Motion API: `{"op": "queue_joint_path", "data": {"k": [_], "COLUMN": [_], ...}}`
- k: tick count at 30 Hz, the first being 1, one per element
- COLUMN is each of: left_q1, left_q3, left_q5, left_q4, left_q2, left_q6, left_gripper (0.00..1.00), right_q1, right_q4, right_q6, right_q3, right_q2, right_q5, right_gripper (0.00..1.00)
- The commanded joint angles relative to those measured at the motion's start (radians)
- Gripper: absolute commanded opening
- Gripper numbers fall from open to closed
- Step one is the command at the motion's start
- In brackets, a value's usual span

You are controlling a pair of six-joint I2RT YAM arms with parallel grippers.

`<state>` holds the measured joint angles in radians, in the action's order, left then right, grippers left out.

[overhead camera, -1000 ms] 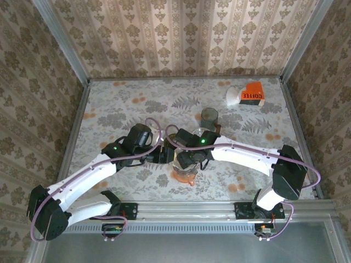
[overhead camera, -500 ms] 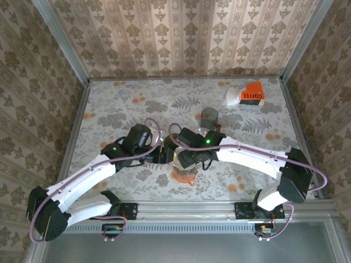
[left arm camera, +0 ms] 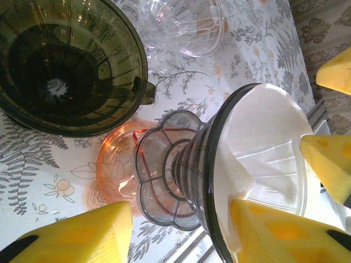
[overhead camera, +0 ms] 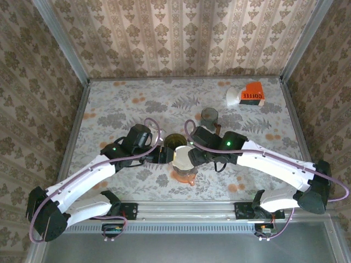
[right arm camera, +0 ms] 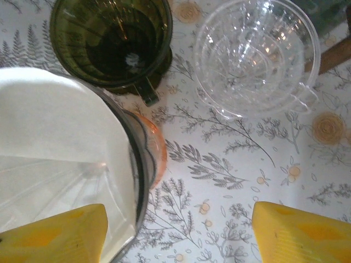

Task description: Place the coffee filter in the dripper

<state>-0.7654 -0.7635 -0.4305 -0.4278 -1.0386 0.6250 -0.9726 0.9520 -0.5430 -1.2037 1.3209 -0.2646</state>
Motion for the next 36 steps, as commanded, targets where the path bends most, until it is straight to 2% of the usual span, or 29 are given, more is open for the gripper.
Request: {"op": "queue_joint_path", "data": {"k": [1,8,16,25,29,33,36], "left_q1": [-0.006,-0.006,-0.006,-0.006,-0.002,0.020,0.057], "left_q3": [0.009,0.014,0.008,-0.019,-0.064,-0.103,-0.102], "left_q5": [0.009,0.015,0.014,0.019,0.053,0.121,0.156], "left_q4": [-0.017,-0.031,-0.020,-0.031,-0.074,-0.097,-0.092], "left_q2": [0.014,0.026,0.040,0.067,0.097,0.152,0.183], "left_q6": [0.008,0.012,0.018,0.015,-0.007,-0.037,-0.061], "left_gripper": [0.52,0.52,0.64,0.71,0.74,0.79,0.83], "right_q1": [0.005,0.004,0.003,0.004,0.007,0.059,0.152], "right_q4": [0.052,0.042,-0.030,-0.076,-0.062,-0.046,-0.059], "right_q6": [-0.028,-0.019,0.001,0.008,0.020,0.029,0.032], "right_q3": [0.021,0.010,0.022,0.033,0.009,-0.019,-0.031], "right_q2": [-0.001,-0.003,-0.065,-0.124,-0.134,-0.126,-0.118], "right_q5": [-0.034,-0.041,-0.019,-0.012,-0.053,-0.083,-0.077], "right_gripper": [0.70,0.69,0.76,0.77,0.78,0.78,0.78]}}
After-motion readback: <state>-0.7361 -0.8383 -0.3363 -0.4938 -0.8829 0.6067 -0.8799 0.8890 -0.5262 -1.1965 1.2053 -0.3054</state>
